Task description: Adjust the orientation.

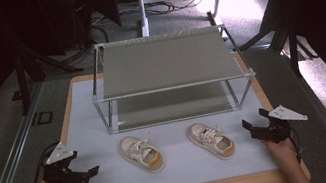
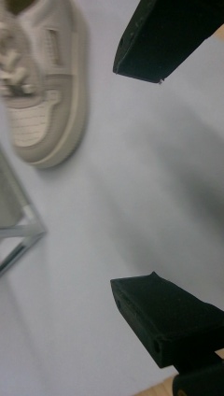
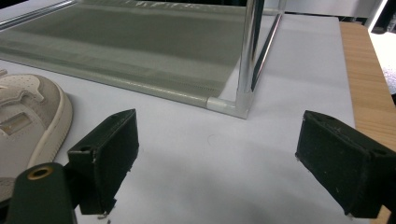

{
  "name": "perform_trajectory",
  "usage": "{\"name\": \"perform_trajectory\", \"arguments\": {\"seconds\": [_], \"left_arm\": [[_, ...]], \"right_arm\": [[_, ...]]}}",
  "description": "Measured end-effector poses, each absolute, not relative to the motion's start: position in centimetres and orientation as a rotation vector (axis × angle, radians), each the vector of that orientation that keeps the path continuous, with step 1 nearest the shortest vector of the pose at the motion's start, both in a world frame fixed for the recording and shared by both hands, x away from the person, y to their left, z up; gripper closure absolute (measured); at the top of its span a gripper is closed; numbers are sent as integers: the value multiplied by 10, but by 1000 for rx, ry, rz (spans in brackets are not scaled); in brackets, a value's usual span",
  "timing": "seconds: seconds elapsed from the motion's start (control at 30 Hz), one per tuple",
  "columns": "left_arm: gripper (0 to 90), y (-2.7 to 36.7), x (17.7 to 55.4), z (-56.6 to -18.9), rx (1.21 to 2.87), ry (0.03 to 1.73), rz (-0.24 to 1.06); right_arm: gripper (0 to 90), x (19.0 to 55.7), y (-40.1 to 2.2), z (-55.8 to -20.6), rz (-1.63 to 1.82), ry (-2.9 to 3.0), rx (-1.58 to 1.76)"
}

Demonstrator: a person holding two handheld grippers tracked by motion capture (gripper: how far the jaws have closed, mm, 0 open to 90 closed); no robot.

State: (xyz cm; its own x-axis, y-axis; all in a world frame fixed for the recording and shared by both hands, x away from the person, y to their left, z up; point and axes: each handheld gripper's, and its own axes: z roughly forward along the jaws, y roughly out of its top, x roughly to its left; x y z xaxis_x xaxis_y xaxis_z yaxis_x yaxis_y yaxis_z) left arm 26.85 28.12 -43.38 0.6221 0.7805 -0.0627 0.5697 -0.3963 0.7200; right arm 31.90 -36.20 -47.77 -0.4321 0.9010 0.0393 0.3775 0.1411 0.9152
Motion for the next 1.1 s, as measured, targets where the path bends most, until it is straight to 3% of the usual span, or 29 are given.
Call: {"name": "perform_trajectory", "arguments": {"seconds": [0.43, 0.67, 1.1], "left_arm": [[10, 272, 275, -419, 2475, 1093, 169], [32, 266, 280, -413, 2533, 1126, 114], [32, 234, 282, -405, 2661, 1018, -30]], "right_arm": [[118, 318, -362, -478, 1269, 1888, 1221], [118, 318, -362, -478, 1263, 1885, 1228], [118, 319, -363, -478, 1265, 1884, 1241]]}}
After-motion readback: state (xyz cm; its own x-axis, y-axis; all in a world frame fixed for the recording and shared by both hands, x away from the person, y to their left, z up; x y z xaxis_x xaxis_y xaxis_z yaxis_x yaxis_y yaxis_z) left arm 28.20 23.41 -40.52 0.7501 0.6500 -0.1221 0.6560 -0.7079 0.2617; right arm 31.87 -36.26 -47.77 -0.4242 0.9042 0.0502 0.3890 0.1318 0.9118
